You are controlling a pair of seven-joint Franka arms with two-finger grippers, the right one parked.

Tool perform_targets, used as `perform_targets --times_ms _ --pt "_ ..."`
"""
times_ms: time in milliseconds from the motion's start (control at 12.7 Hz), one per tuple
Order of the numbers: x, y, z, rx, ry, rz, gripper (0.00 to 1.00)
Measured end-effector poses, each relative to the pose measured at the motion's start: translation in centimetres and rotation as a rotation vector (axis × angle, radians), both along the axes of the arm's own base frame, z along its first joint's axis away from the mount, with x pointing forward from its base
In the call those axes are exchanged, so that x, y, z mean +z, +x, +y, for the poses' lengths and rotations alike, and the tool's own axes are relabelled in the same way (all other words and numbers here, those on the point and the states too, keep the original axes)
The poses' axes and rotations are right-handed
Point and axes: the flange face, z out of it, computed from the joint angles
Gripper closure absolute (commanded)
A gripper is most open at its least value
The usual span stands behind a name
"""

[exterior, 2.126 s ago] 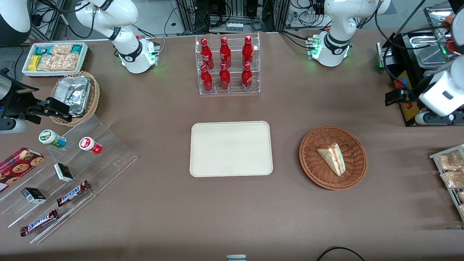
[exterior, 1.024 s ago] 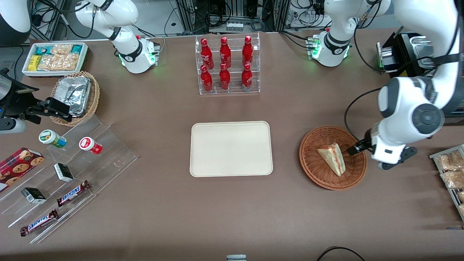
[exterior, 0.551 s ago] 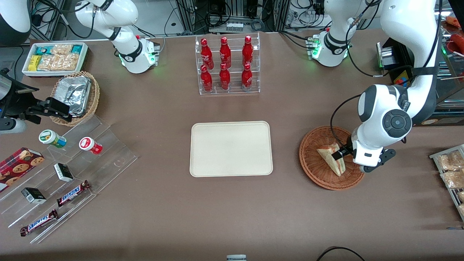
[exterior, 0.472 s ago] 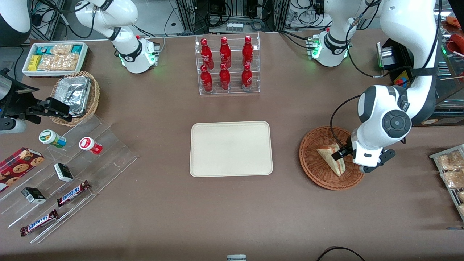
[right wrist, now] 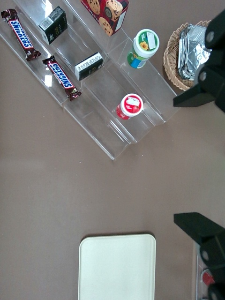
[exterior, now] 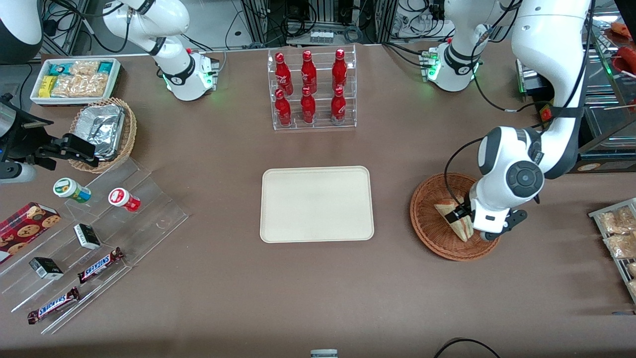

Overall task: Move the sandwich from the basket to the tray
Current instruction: 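Close the left gripper on the sandwich and lift it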

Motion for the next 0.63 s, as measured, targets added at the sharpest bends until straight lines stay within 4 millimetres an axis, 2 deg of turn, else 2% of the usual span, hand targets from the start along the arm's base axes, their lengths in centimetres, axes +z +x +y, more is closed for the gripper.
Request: perform_targets --times_ms 157,236,315,472,551,630 --pt "-0.8 -0.4 0.1 0.0 0.001 0.007 0.04" --pt "-1.2 -0.7 0.1 0.0 0.001 0.008 0.12" --pt "-1.7 -1.0 0.2 -0.001 0.0 0.005 0.25" --pt "-2.3 -1.3 0.2 0.0 0.0 0.005 0.74" --pt "-2.2 -1.3 0.2 0.001 -0.001 0.001 0.9" --pt "-2.1 -1.1 0.2 0.003 -0.002 -0.004 1.0"
